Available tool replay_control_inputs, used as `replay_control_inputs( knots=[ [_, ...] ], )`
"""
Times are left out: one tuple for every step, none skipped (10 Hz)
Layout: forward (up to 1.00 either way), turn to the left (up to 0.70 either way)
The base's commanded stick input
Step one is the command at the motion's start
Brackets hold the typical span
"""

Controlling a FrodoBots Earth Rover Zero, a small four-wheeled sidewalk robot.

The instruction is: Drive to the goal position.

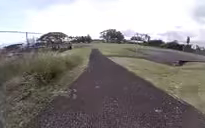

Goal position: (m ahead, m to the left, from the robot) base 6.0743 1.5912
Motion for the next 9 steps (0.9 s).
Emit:
replay_control_inputs(
  knots=[
    [0.70, 0.01],
    [0.70, 0.01],
    [0.70, 0.01],
    [0.70, 0.01],
    [0.70, 0.01],
    [0.70, 0.01],
    [0.70, 0.01],
    [0.70, 0.01],
    [0.70, 0.01]
  ],
)
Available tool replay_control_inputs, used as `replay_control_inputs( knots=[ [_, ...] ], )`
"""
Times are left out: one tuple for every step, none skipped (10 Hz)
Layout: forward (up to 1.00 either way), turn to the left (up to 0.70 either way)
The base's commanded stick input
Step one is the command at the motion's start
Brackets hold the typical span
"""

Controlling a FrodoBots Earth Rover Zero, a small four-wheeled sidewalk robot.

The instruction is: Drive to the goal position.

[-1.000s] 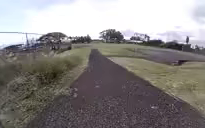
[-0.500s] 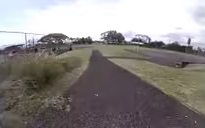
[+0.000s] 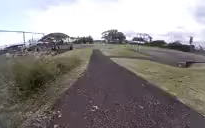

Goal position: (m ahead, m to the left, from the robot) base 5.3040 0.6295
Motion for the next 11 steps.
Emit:
replay_control_inputs(
  knots=[
    [0.70, 0.01],
    [0.70, 0.00],
    [0.70, 0.00],
    [0.70, 0.01],
    [0.70, -0.01],
    [0.70, 0.01],
    [0.70, 0.01],
    [0.70, 0.01],
    [0.70, 0.01],
    [0.70, 0.01],
    [0.70, 0.01]
  ],
)
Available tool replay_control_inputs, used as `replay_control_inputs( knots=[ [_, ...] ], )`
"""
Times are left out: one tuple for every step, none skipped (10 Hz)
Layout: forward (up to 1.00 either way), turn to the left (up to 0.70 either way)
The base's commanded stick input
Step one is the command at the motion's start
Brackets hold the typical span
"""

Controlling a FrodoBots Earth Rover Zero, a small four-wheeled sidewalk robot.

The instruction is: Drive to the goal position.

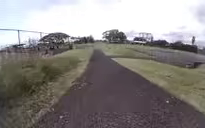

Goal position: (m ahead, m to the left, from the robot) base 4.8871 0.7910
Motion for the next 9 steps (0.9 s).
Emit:
replay_control_inputs(
  knots=[
    [0.70, 0.01],
    [0.70, 0.01],
    [0.70, 0.01],
    [0.70, 0.01],
    [0.70, 0.01],
    [0.70, 0.01],
    [0.70, 0.01],
    [0.70, 0.01],
    [0.70, 0.01]
  ],
)
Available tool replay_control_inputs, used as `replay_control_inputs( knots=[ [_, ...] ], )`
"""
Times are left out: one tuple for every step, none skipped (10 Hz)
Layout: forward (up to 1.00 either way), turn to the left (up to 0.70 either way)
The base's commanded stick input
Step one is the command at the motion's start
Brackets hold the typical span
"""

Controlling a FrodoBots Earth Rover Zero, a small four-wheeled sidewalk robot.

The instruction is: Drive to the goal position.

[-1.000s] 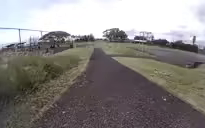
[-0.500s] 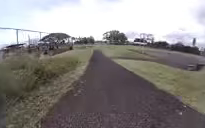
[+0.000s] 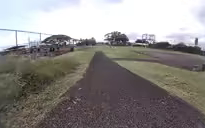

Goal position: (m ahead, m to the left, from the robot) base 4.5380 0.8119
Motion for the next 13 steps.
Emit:
replay_control_inputs(
  knots=[
    [0.70, 0.01],
    [0.70, 0.01],
    [0.70, 0.01],
    [0.70, 0.01],
    [0.70, 0.01],
    [0.70, 0.01],
    [0.70, 0.01],
    [0.70, 0.01],
    [0.70, 0.01],
    [0.70, 0.01],
    [0.70, 0.01],
    [0.70, 0.01],
    [0.70, 0.01]
  ],
)
